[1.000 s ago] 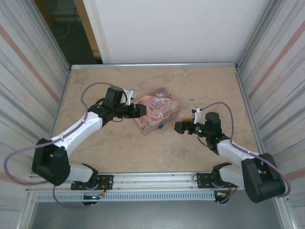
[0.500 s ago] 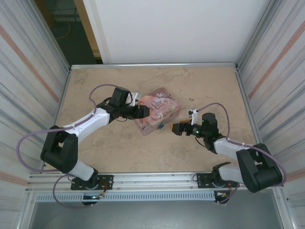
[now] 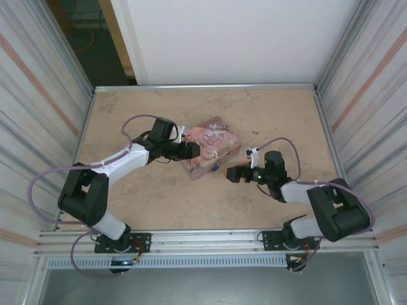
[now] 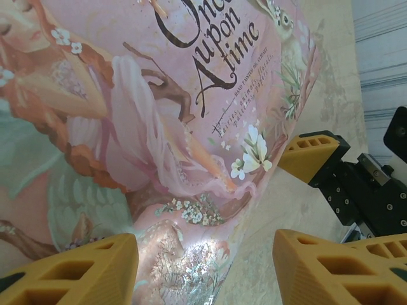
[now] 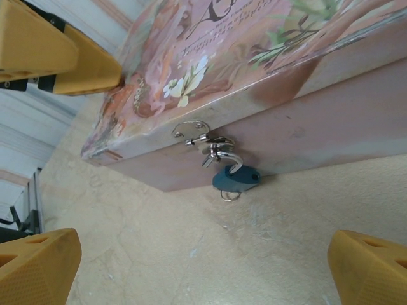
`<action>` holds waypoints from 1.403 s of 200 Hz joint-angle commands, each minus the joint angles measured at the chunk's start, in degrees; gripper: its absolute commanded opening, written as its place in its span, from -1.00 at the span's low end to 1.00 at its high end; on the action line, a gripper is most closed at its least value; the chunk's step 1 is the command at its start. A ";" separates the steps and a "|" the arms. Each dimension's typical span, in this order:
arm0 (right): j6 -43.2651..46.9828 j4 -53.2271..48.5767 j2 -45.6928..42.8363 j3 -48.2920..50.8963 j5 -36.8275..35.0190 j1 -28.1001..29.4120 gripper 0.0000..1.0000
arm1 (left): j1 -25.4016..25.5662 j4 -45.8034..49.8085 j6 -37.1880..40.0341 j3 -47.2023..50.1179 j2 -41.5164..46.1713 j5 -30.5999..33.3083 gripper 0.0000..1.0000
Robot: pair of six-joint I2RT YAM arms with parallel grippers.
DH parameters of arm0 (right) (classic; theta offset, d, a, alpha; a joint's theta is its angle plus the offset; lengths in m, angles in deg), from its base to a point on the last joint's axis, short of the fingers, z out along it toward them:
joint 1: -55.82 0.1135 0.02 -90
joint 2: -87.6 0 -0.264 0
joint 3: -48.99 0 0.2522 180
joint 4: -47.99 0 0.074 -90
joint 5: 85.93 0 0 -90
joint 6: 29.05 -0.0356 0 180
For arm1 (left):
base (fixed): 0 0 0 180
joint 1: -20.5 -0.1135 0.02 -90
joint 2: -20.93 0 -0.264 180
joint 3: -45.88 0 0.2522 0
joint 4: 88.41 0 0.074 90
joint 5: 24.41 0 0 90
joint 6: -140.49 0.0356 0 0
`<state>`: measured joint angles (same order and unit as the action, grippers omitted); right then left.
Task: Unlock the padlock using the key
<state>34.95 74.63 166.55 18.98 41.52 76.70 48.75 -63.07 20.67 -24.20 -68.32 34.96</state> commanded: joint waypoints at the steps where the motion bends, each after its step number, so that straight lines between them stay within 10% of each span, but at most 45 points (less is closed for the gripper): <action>1: 2.13 2.91 1.57 -1.96 1.34 0.72 0.95 | 0.34 0.05 -0.24 1.85 -1.27 -0.48 0.16; 280: 3.69 15.14 18.25 -8.30 3.32 5.48 0.57 | 0.36 0.74 -1.22 2.43 -1.10 0.04 0.15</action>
<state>37.66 87.81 184.04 12.07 43.20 81.73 48.75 -64.69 20.21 -23.56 -68.32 34.72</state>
